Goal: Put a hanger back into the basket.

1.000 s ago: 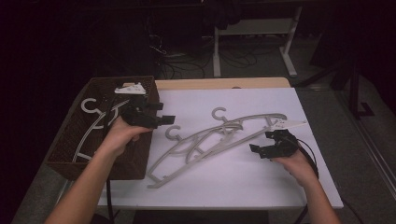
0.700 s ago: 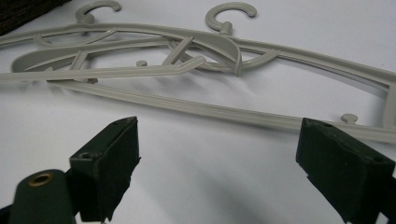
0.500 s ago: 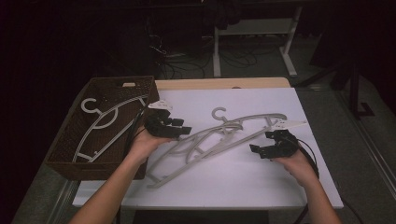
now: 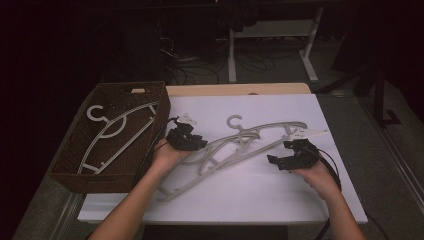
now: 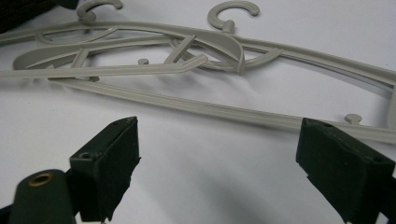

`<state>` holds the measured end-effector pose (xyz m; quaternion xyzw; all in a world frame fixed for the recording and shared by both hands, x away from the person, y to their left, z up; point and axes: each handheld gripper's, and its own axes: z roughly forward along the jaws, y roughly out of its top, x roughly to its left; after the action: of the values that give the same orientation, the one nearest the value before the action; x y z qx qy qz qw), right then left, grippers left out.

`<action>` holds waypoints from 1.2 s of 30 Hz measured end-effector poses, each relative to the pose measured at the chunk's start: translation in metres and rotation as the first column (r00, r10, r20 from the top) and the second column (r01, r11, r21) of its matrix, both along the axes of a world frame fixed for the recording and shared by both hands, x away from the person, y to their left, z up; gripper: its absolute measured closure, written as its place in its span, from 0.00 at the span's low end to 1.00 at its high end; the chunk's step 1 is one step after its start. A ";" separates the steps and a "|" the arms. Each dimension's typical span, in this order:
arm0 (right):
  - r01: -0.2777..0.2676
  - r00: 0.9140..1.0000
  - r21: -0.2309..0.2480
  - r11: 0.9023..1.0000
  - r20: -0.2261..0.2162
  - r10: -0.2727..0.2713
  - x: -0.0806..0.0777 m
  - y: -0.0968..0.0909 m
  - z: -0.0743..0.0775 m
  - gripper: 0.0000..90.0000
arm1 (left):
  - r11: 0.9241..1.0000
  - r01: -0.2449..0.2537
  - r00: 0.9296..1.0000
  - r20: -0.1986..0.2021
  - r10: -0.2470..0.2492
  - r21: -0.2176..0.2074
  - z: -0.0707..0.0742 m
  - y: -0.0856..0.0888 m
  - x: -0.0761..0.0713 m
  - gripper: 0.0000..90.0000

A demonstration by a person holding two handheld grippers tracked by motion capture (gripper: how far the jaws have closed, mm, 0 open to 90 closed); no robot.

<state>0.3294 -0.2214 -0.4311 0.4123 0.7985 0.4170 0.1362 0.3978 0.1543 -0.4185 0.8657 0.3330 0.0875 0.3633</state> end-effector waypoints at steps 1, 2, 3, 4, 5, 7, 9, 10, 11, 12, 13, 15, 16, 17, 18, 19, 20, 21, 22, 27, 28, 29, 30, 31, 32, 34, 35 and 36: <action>-0.001 1.000 -0.001 1.000 0.000 0.001 0.000 0.000 0.000 0.14 | 1.000 0.004 1.000 0.007 -0.004 0.018 -0.003 -0.001 0.001 0.72; -0.002 1.000 -0.001 1.000 -0.001 0.002 0.000 0.000 0.000 0.14 | 1.000 -0.001 1.000 0.009 0.001 0.025 -0.005 -0.001 0.002 0.72; -0.002 1.000 -0.002 1.000 -0.002 0.002 0.000 0.000 0.000 0.14 | 1.000 -0.003 1.000 0.005 0.003 0.029 -0.008 -0.001 0.004 0.72; -0.004 1.000 -0.003 1.000 -0.001 0.004 0.000 0.001 0.000 0.14 | 0.999 -0.004 1.000 0.005 0.004 0.034 -0.010 -0.001 0.005 0.73; -0.004 1.000 -0.003 1.000 -0.002 0.004 0.000 0.001 0.000 0.14 | 0.999 -0.003 1.000 0.004 0.003 0.039 -0.011 -0.001 0.005 0.73; -0.006 1.000 -0.004 1.000 -0.002 0.006 0.000 0.001 0.000 0.14 | 0.999 0.007 1.000 0.001 -0.007 0.050 -0.014 -0.002 0.006 0.74; -0.007 1.000 -0.005 1.000 -0.001 0.007 0.000 0.001 -0.001 0.14 | 0.998 0.012 1.000 0.004 -0.012 0.062 -0.016 -0.003 0.007 0.74; -0.007 1.000 -0.005 1.000 -0.002 0.007 0.000 0.001 -0.001 0.14 | 0.998 0.014 1.000 0.001 -0.014 0.063 -0.017 -0.004 0.007 0.75; -0.008 1.000 -0.005 1.000 -0.001 0.008 0.000 0.001 -0.001 0.14 | 0.997 0.016 1.000 -0.004 -0.015 0.073 -0.019 -0.005 0.008 0.76; -0.007 1.000 -0.004 1.000 -0.001 0.007 0.000 0.001 0.000 0.14 | 0.996 0.018 1.000 -0.003 -0.017 0.083 -0.020 -0.006 0.008 0.77; -0.008 1.000 -0.004 1.000 -0.001 0.008 0.000 0.001 0.000 0.14 | 0.995 0.024 1.000 -0.003 -0.023 0.094 -0.021 -0.007 0.008 0.77; -0.008 1.000 -0.003 1.000 -0.001 0.008 0.000 0.001 0.000 0.14 | 0.994 0.030 1.000 -0.010 -0.029 0.102 -0.023 -0.010 0.008 0.79; -0.007 1.000 -0.003 1.000 -0.001 0.007 0.000 0.001 0.000 0.14 | 0.993 0.032 0.999 -0.010 -0.031 0.112 -0.024 -0.013 0.008 0.80; -0.006 1.000 -0.002 1.000 -0.001 0.006 0.000 0.000 0.000 0.14 | 0.991 0.031 1.000 -0.006 -0.030 0.128 -0.026 -0.015 0.008 0.81; -0.005 1.000 0.000 1.000 0.000 0.005 0.000 0.000 0.000 0.14 | 0.991 0.026 1.000 -0.003 -0.026 0.130 -0.027 -0.016 0.008 0.83; -0.005 1.000 0.000 1.000 0.000 0.005 0.000 0.000 0.000 0.14 | 0.992 0.023 1.000 -0.006 -0.023 0.121 -0.028 -0.015 0.009 0.84; -0.004 1.000 0.001 1.000 0.002 0.004 0.000 0.000 0.000 0.14 | 0.994 0.022 1.000 -0.013 -0.021 0.110 -0.028 -0.014 0.010 0.85; -0.005 1.000 0.002 1.000 0.003 0.005 0.000 -0.001 0.000 0.14 | 0.994 0.023 1.000 -0.020 -0.021 0.105 -0.029 -0.013 0.011 0.85; -0.004 1.000 0.003 1.000 0.003 0.004 0.000 -0.001 0.000 0.14 | 0.994 0.026 1.000 -0.018 -0.024 0.109 -0.028 -0.013 0.011 0.86; -0.004 1.000 0.004 1.000 0.003 0.004 0.000 -0.001 0.000 0.14 | 0.995 0.011 1.000 -0.030 -0.008 0.098 -0.022 -0.012 0.011 0.91; -0.003 1.000 0.004 1.000 0.002 0.003 0.000 -0.001 0.000 0.14 | 0.995 0.019 1.000 -0.025 -0.017 0.095 -0.021 -0.012 0.011 0.91; -0.004 1.000 0.004 1.000 0.003 0.004 0.000 -0.001 0.000 0.14 | 0.995 0.026 0.999 -0.023 -0.024 0.098 -0.020 -0.014 0.011 0.91; -0.004 1.000 0.004 1.000 0.002 0.004 0.000 -0.001 0.001 0.14 | 0.995 0.030 0.999 -0.020 -0.028 0.099 -0.018 -0.015 0.011 0.91; -0.004 1.000 0.004 1.000 0.002 0.004 0.000 -0.001 0.001 0.14 | 0.995 0.037 0.999 -0.013 -0.036 0.088 -0.016 -0.018 0.010 0.91; -0.003 1.000 0.004 1.000 0.003 0.003 0.000 -0.001 0.000 0.14 | 0.996 0.045 0.999 -0.014 -0.044 0.073 -0.013 -0.020 0.010 0.91; -0.003 1.000 0.005 1.000 0.004 0.003 0.000 -0.001 0.001 0.14 | 0.996 0.064 0.998 -0.013 -0.063 0.058 -0.009 -0.026 0.010 0.92; -0.003 1.000 0.005 1.000 0.003 0.003 0.001 -0.002 0.001 0.14 | 0.995 0.076 0.997 -0.005 -0.076 0.060 -0.006 -0.033 0.009 0.92; -0.003 1.000 0.005 1.000 0.003 0.003 0.001 -0.001 0.000 0.14 | 0.994 0.086 0.996 -0.003 -0.086 0.061 -0.004 -0.037 0.009 0.92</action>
<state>0.3300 -0.2228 -0.4306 0.4109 0.7979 0.4197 0.1358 0.4072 0.1170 -0.4224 0.8899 0.2927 0.0818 0.3402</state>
